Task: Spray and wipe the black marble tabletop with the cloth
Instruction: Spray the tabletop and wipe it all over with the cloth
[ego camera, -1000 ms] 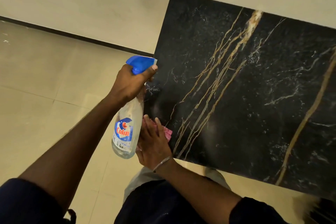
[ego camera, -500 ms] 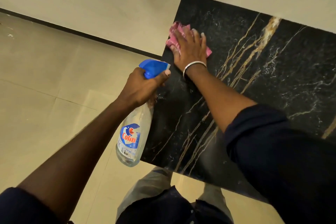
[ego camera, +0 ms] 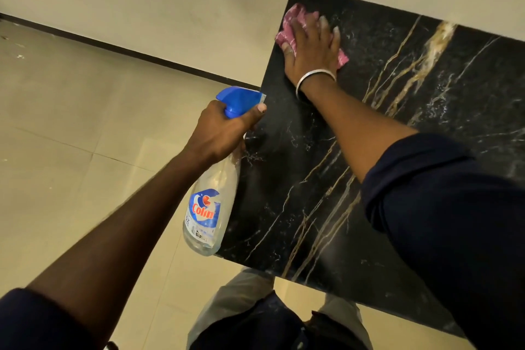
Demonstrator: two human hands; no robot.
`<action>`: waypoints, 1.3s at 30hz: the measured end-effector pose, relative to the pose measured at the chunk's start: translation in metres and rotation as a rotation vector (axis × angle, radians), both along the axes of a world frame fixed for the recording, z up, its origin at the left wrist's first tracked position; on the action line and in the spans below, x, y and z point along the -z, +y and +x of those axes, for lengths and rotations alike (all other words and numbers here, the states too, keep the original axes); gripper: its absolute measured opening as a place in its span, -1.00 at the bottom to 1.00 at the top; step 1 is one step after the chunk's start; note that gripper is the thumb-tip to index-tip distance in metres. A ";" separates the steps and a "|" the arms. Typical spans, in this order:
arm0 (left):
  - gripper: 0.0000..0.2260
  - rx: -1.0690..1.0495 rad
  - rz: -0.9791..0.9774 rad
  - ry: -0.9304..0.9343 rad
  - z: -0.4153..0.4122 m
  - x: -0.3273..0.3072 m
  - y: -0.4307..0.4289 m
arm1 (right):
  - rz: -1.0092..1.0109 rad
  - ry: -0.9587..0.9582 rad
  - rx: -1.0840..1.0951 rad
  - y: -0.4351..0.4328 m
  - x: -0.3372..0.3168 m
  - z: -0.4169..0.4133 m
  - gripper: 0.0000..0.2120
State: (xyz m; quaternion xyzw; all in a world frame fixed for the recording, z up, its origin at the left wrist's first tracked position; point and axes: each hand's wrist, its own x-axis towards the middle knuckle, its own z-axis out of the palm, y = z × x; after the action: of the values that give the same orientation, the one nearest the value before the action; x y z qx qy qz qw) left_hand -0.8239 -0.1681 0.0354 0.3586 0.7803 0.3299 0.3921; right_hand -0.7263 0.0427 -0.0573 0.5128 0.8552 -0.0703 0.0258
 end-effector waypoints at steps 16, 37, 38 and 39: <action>-0.65 0.079 0.016 0.040 0.042 -0.013 -0.049 | -0.231 0.036 -0.445 -0.370 -0.001 0.071 -0.19; -0.65 0.342 -0.010 -0.081 0.234 -0.024 -0.020 | 0.006 0.072 0.302 -0.306 0.002 0.402 -0.37; -0.64 0.354 -0.011 -0.077 0.248 -0.024 -0.017 | 0.022 0.051 0.355 -0.301 0.004 0.431 -0.38; -0.64 0.361 -0.017 -0.075 0.262 -0.024 -0.014 | 0.034 0.036 0.408 -0.297 0.006 0.461 -0.39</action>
State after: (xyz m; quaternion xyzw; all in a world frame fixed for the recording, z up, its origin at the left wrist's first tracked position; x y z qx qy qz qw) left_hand -0.5622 -0.1822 0.0597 0.4768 0.6909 0.2607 0.4767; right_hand -0.2649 -0.2541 -0.0636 0.6745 0.7349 -0.0689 -0.0128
